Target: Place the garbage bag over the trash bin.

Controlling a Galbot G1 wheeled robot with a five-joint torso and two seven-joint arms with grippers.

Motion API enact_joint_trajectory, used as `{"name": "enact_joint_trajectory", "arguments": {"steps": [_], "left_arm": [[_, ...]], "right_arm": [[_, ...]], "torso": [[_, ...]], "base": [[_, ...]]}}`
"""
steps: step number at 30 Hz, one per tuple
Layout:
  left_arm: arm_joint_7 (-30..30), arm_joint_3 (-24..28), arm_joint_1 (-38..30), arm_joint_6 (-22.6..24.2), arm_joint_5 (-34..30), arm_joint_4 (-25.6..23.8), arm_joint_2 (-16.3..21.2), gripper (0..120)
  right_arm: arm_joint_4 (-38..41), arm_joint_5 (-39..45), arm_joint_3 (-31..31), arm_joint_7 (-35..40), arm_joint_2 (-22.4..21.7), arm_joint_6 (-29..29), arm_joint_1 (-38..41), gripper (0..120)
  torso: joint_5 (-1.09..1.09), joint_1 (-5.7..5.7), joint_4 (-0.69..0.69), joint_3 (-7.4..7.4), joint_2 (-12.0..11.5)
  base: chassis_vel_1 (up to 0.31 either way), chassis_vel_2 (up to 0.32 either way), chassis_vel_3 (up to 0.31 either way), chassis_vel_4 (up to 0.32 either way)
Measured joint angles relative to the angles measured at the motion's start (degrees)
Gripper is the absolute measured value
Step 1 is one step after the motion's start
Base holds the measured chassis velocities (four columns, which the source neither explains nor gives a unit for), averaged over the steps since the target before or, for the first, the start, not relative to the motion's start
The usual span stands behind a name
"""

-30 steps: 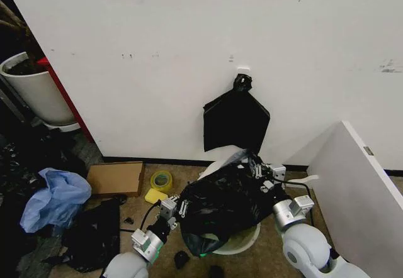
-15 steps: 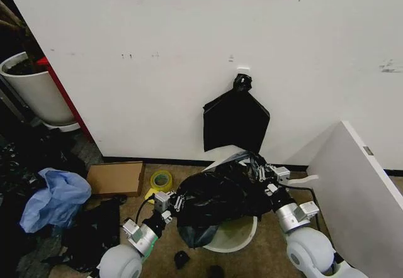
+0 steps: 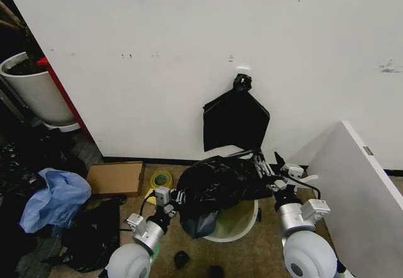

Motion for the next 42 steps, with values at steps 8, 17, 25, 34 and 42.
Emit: {"name": "enact_joint_trajectory", "arguments": {"steps": [8, 17, 25, 34, 42], "left_arm": [[-0.04, 0.55, -1.46, -0.67, 1.12, 3.0, -0.41, 1], [-3.09, 0.89, -3.16, 1.97, 1.25, 4.34, 0.13, 1], [-4.41, 0.95, -3.61, 3.34, 0.6, 3.33, 0.57, 1], [-7.28, 1.14, -3.51, 5.07, -2.42, 2.77, -1.64, 1], [-9.53, 0.95, -4.35, 2.53, -5.16, 1.39, -4.77, 1]], "right_arm": [[-2.21, -0.68, 0.44, -12.66, -2.43, 4.65, -0.31, 100], [1.62, 1.15, 4.05, -13.8, -8.28, -3.1, -3.93, 100], [13.49, 5.92, 1.67, 8.87, -10.97, -26.35, -4.16, 100], [18.15, 11.61, 1.52, 11.49, -7.95, -25.99, -5.96, 100], [18.12, 14.11, -0.28, 10.91, -4.27, -18.94, -10.43, 100]], "torso": [[0.0, 0.0, 0.0, 0.0, 0.0], [0.0, 0.0, -0.01, 0.0, 0.0], [0.0, 0.0, 0.0, 0.0, 0.0], [0.01, 0.0, -0.01, 0.0, 0.0], [0.0, 0.0, -0.01, 0.0, 0.0]], "base": [[0.0, 0.0, 0.0, 0.0], [0.0, 0.0, 0.0, 0.0], [0.0, 0.0, 0.0, 0.0], [0.0, 0.0, 0.0, 0.0], [0.0, 0.0, 0.0, 0.0]]}}
